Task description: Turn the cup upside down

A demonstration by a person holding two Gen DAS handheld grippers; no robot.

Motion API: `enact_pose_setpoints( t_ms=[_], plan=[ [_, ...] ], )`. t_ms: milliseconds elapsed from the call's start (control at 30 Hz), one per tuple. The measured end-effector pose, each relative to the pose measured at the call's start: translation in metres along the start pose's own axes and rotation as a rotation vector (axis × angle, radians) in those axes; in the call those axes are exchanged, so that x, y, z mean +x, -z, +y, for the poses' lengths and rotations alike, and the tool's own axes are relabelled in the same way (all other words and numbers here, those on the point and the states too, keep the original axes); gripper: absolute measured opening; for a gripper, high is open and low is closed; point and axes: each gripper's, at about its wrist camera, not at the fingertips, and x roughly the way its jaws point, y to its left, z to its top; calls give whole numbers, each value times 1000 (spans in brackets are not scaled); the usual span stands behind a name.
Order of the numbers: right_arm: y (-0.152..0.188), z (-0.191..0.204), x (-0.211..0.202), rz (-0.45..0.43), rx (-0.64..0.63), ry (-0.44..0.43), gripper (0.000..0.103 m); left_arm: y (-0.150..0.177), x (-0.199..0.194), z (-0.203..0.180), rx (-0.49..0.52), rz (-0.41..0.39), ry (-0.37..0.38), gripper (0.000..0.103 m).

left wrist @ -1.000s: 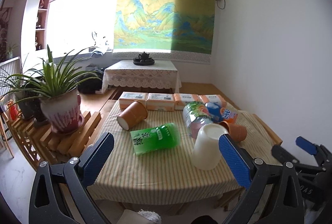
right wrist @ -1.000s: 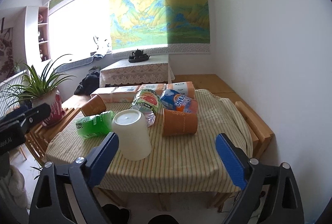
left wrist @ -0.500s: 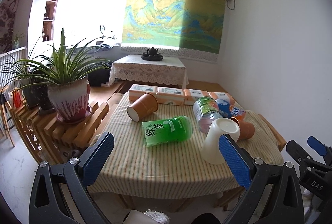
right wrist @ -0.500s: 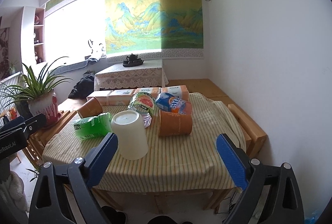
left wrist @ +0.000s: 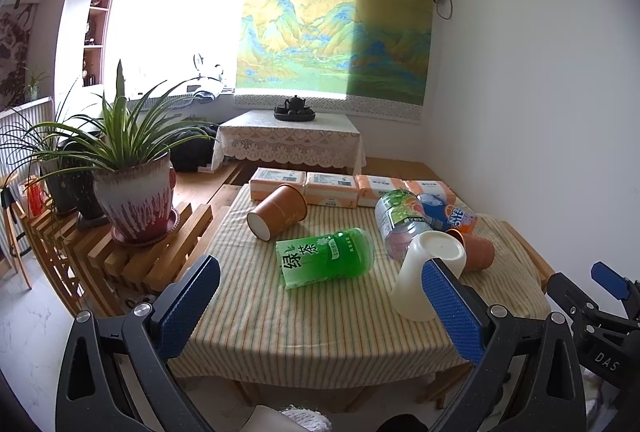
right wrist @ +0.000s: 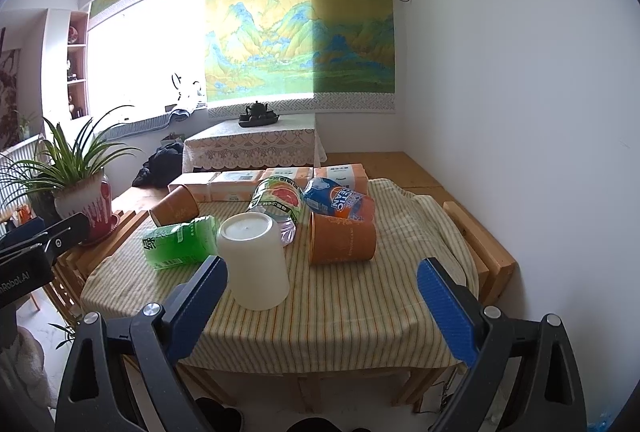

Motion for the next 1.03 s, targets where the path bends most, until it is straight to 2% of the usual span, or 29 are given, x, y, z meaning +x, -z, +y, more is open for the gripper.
enact_pose_setpoints(
  t_ms=[1033],
  plan=[
    [6, -2, 13, 30, 15, -5, 94, 1, 10, -3, 2, 8, 1, 102]
  ],
)
